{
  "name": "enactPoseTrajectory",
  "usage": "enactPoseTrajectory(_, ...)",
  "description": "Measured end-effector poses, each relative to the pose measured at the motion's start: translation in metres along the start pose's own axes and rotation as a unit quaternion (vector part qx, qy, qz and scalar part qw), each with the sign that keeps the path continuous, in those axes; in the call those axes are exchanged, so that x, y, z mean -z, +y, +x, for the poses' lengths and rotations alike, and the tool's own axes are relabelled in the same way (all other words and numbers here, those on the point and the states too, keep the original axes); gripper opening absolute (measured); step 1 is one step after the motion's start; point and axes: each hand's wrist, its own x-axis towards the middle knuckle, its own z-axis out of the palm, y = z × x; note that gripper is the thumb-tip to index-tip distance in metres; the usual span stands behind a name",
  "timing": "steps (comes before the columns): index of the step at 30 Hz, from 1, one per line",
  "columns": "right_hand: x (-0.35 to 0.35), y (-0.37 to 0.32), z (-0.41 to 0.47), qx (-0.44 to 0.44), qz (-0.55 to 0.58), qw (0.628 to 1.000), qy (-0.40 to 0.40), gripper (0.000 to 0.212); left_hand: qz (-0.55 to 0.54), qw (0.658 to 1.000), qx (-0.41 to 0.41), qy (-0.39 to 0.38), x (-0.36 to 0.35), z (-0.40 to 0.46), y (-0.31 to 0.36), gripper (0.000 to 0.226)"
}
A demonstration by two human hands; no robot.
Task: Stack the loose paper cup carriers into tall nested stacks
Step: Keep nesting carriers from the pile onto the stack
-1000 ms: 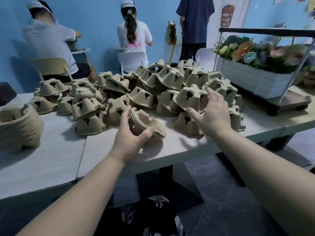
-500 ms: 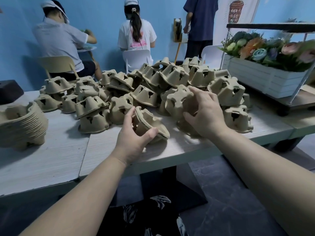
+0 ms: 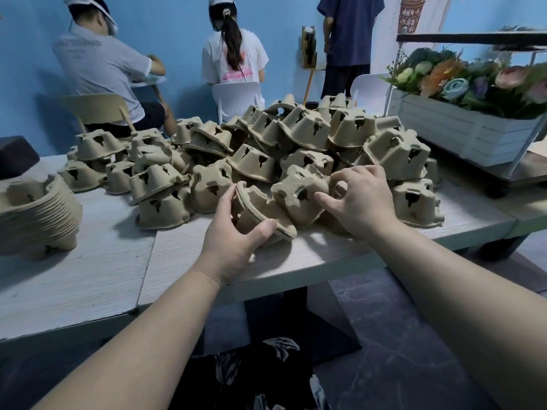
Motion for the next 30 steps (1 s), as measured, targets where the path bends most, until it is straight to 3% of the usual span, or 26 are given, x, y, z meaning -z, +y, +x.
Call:
enactPoseTrajectory(8, 0.002, -0.017, 0.000, 0.059, 0.068, 0.996, -0.009, 0.033, -0.023, 1.000, -0.012, -0.004, -0.001, -0.001, 0.000, 0.089)
enactPoseTrajectory(13, 0.006, -0.034, -0.004, 0.117, 0.093, 0.988, -0.047, 0.054, -0.017, 1.000, -0.020, 0.004, -0.001, -0.001, -0.002, 0.092)
enactPoseTrajectory(19, 0.006, -0.043, 0.002, 0.124, 0.167, 0.977, 0.046, 0.024, -0.020, 1.000, -0.014, 0.006, -0.001, -0.001, -0.004, 0.100)
enactPoseTrajectory(24, -0.008, -0.039, -0.005, 0.191, 0.102, 0.976, 0.023, 0.019, -0.024, 1.000, -0.006, 0.008, -0.001, -0.001, -0.004, 0.102)
enactPoseTrajectory(27, -0.012, -0.036, -0.007, 0.194, 0.026, 0.980, -0.019, 0.031, -0.022, 1.000, -0.003, 0.007, -0.001, -0.001, -0.003, 0.101)
enactPoseTrajectory(30, -0.012, -0.037, -0.002, 0.184, 0.011, 0.983, -0.014, 0.026, -0.025, 1.000, 0.000, 0.007, -0.001, -0.001, -0.003, 0.103)
